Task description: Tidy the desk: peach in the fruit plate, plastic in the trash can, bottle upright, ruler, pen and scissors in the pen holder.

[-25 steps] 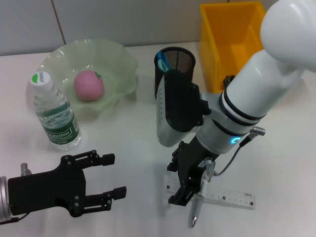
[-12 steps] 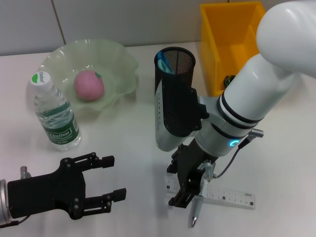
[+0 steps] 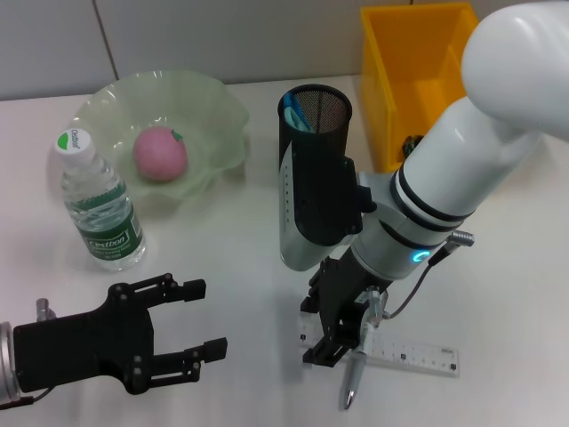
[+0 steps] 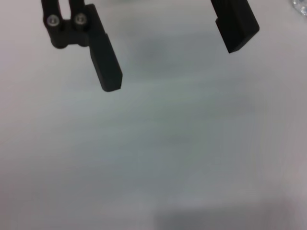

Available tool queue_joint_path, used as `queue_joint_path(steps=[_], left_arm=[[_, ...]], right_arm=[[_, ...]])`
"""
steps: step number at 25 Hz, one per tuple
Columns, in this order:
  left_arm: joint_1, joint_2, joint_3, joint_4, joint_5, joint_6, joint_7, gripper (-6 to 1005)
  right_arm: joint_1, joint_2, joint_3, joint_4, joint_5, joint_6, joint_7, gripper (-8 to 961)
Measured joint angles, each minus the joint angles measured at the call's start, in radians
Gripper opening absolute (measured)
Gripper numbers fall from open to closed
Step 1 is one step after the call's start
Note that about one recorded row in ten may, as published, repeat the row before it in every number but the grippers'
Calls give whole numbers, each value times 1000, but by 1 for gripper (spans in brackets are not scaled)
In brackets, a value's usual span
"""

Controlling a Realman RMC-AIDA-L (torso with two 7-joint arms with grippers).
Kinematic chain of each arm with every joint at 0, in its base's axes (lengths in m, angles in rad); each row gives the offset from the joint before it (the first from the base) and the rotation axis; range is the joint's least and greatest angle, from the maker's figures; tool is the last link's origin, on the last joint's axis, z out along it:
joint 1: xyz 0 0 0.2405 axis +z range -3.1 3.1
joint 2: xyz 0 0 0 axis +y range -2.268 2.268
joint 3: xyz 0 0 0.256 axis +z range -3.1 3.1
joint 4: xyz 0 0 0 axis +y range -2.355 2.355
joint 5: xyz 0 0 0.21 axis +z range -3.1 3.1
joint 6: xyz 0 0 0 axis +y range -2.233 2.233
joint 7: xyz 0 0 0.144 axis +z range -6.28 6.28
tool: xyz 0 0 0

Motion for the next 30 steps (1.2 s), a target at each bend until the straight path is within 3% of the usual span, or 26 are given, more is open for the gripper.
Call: queue_joint_path(steps=[13,30], left_arm=[[-6,0,0,0,0,-3,0,779],[-6,0,-1,0,-4,3,0,780]], right_arm=[[2,0,0,7,-2,6,0,528],[0,0,-21,5,2,18,0,424]])
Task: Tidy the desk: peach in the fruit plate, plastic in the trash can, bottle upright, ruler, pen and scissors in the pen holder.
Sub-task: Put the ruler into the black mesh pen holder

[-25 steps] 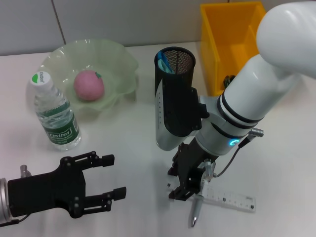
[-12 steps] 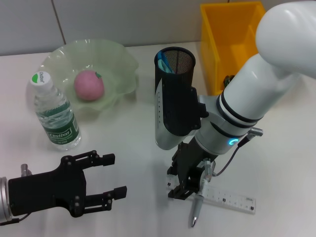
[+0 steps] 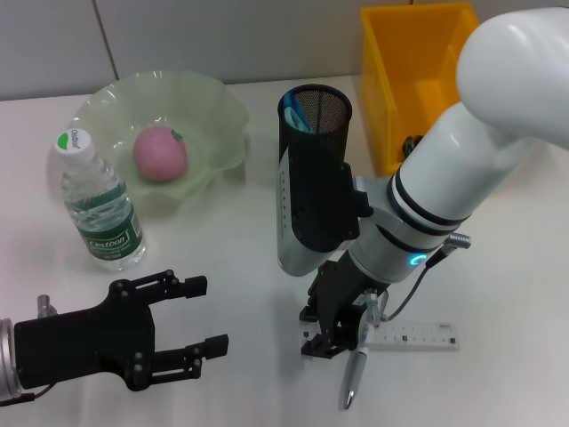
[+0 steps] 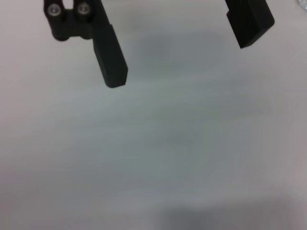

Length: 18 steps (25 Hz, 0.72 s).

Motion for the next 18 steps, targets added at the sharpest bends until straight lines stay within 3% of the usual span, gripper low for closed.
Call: queue_joint_path(steps=[12,18], left_arm=[[5,1,-1,0,-3,2,0,772],[2,2,-1,0,-4,2,0,763]], right_arm=[[3,0,30,-30,19,-15,11,378],[4,-8,197,-81,82,-94,7,375]])
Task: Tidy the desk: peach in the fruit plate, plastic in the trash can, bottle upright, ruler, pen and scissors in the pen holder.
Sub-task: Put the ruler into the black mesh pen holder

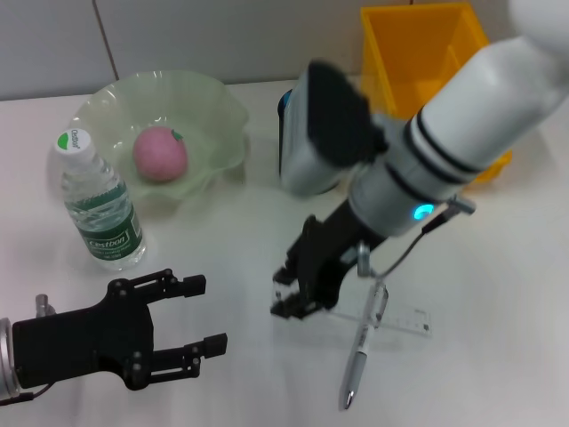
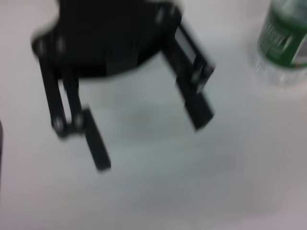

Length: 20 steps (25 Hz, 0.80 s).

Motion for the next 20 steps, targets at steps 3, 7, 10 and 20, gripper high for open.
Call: queue_joint_path(steps=[3,7,10,20], left_arm=[[-3,0,0,2,0,1,0,758],[-4,0,0,5,0,1,0,752],[-7,-1,0,7,0,3,0,747],[-13,-3,0,3,0,5,0,719]], right_arm=[[1,-3,104,-20,28,-36,-4,374],[-2,-5,216,-36,57,-60,-16,374],[-7,-5,272,-38,87,-64,-26,374],[-42,-6,408,-39,212,-56,-80,373]])
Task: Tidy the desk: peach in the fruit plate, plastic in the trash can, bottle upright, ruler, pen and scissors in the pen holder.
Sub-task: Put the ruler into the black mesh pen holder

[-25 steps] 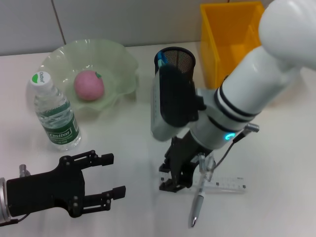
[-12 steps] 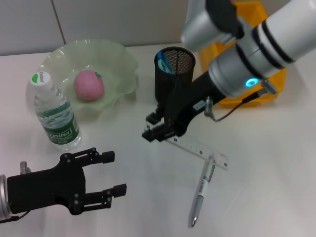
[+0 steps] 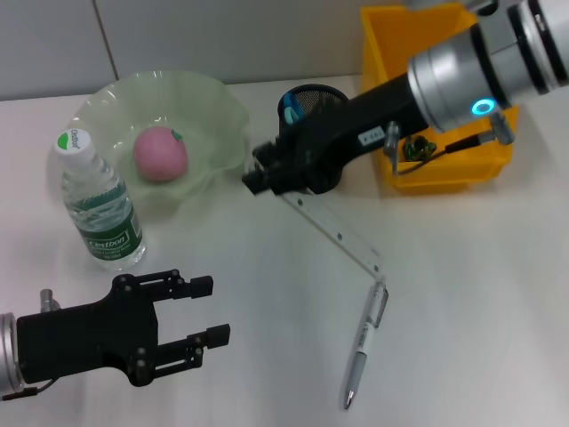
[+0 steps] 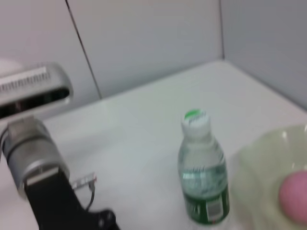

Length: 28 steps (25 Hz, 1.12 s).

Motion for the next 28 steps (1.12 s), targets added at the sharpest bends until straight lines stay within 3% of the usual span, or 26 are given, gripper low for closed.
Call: queue_joint_path(steps=[7,14,28], left_arm=[[0,0,0,-2,0,0,1,610],[0,0,0,-1,0,0,2,620],[-1,0,0,2,-1,0,1,621]], right_arm=[[-30,0,72,-3,93,79,-53,373],[-60,3,72,12,196,302,-122,372],[-13,3,-44,130,228,703,-149,373]])
